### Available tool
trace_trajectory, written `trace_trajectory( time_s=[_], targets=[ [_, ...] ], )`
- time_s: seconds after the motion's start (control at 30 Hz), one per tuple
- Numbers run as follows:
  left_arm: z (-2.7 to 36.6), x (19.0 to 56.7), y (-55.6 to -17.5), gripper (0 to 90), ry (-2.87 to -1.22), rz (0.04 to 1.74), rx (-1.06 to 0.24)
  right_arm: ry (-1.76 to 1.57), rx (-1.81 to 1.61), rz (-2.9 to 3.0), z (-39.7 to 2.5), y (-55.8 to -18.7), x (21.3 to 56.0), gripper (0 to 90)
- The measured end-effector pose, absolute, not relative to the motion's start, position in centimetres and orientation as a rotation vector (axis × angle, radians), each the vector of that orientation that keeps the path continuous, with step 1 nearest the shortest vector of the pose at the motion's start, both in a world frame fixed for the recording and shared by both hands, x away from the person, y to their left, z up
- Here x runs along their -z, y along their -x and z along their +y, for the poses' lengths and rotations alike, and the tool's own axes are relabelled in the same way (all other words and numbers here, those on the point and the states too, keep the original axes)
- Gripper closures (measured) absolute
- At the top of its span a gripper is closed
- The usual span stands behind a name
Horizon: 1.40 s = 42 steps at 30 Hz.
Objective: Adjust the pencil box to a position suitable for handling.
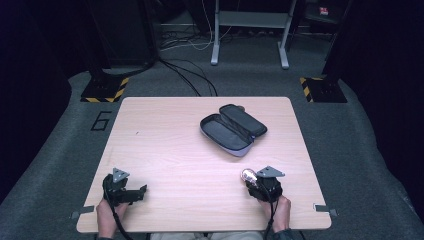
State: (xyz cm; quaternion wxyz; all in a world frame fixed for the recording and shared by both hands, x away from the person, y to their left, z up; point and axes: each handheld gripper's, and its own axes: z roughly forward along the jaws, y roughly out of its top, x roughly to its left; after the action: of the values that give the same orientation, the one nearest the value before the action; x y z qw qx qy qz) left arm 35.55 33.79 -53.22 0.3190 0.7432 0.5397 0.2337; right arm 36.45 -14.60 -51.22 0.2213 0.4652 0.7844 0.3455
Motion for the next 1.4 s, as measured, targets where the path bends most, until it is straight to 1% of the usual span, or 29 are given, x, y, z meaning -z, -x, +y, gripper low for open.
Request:
trace_trajectory(
  time_s=[0.33, 0.67, 0.73, 0.8, 0.93, 1.03, 1.4],
  targets=[
    [33.8, 53.2, -35.5, 0.4, -1.955, 1.419, -0.614, -1.318, -0.971, 2.092, -16.5, -36.4, 49.8, 49.6],
    [33.8, 53.2, -35.6, 0.4, -1.954, 1.419, -0.613, -1.396, -0.936, 1.980, -20.7, -37.0, 48.5, 49.6],
    [33.8, 53.2, -35.6, 0.4, -1.954, 1.419, -0.614, -1.410, -0.930, 1.975, -21.0, -37.2, 48.5, 49.6],
    [33.8, 53.2, -35.6, 0.4, -1.952, 1.419, -0.616, -1.436, -0.911, 1.967, -22.1, -37.8, 48.8, 49.6],
    [33.8, 53.2, -35.6, 0.4, -1.953, 1.419, -0.616, -1.483, -0.893, 1.961, -22.9, -38.4, 49.4, 49.5],
    [33.8, 53.2, -35.6, 0.4, -1.953, 1.419, -0.615, -1.528, -0.873, 1.956, -23.7, -39.1, 50.5, 49.5],
    [33.8, 53.2, -35.6, 0.5, -1.952, 1.420, -0.615, -1.604, -0.849, 1.986, -24.2, -39.8, 51.6, 48.3]
  ],
)
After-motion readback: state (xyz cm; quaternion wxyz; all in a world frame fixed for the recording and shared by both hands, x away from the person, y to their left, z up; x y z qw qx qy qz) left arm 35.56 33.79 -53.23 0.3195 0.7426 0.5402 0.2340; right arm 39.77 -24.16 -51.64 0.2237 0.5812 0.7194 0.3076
